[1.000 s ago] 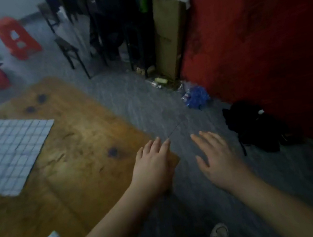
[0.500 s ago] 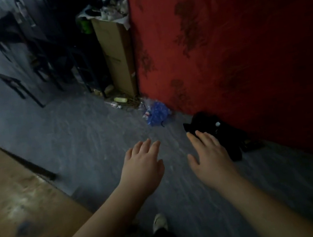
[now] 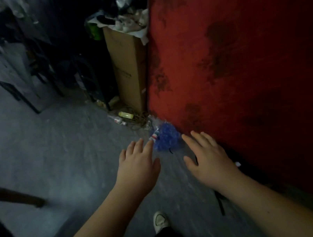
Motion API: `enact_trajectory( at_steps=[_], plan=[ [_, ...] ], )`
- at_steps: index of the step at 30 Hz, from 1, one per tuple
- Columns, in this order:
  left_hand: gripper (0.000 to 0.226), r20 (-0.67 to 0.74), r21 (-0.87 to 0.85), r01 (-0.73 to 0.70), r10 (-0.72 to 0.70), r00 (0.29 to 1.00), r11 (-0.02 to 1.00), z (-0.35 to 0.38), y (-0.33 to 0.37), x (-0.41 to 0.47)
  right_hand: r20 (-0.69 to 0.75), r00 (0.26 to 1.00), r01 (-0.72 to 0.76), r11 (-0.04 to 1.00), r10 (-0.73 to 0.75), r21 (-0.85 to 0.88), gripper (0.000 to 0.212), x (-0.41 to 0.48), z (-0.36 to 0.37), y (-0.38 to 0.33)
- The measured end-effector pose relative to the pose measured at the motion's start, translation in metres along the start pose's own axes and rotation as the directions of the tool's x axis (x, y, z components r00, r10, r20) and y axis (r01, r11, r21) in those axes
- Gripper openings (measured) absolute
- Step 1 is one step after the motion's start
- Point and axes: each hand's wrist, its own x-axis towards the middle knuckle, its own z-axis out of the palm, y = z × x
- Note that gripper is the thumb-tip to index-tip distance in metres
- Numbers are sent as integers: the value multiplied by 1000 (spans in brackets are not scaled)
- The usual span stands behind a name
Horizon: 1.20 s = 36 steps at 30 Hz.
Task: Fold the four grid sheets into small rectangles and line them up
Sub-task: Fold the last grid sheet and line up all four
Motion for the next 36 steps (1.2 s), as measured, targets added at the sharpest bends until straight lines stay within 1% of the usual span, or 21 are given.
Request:
enact_trajectory(
  at_steps=[8,14,16,18,20,24,25,28,31,36],
  plan=[
    [61,-85,-16,203,-203,975,979,-66,-81,99,75,973,219,975,-220,20,65,169,-24,-66],
    [62,-112,6,367,-364,925,930,-94,-161,171,112,916,383,923,-384,33,66,315,-20,-128],
    [62,-116,25,427,-422,899,904,-107,-193,203,111,889,439,896,-444,66,65,372,-16,-154],
    [62,-143,32,499,-490,860,866,-124,-227,235,111,855,498,862,-507,97,65,429,-12,-184],
    [62,-161,3,557,-549,820,831,-144,-258,267,116,816,557,824,-566,106,67,481,-14,-220],
    [60,-197,-58,654,-651,733,754,-182,-319,319,186,726,659,747,-662,86,66,565,-18,-300],
    [60,-203,-90,687,-688,697,721,-190,-340,328,204,693,695,716,-692,69,66,585,-16,-328],
    [61,-196,-126,744,-752,629,656,-206,-384,339,229,632,753,656,-740,45,66,616,-15,-384],
    [60,-200,-173,798,-814,545,577,-221,-446,343,269,567,800,598,-779,46,65,648,-4,-457],
    [60,-218,-222,841,-866,450,493,-246,-566,338,285,488,853,520,-825,44,65,692,34,-593]
  ],
)
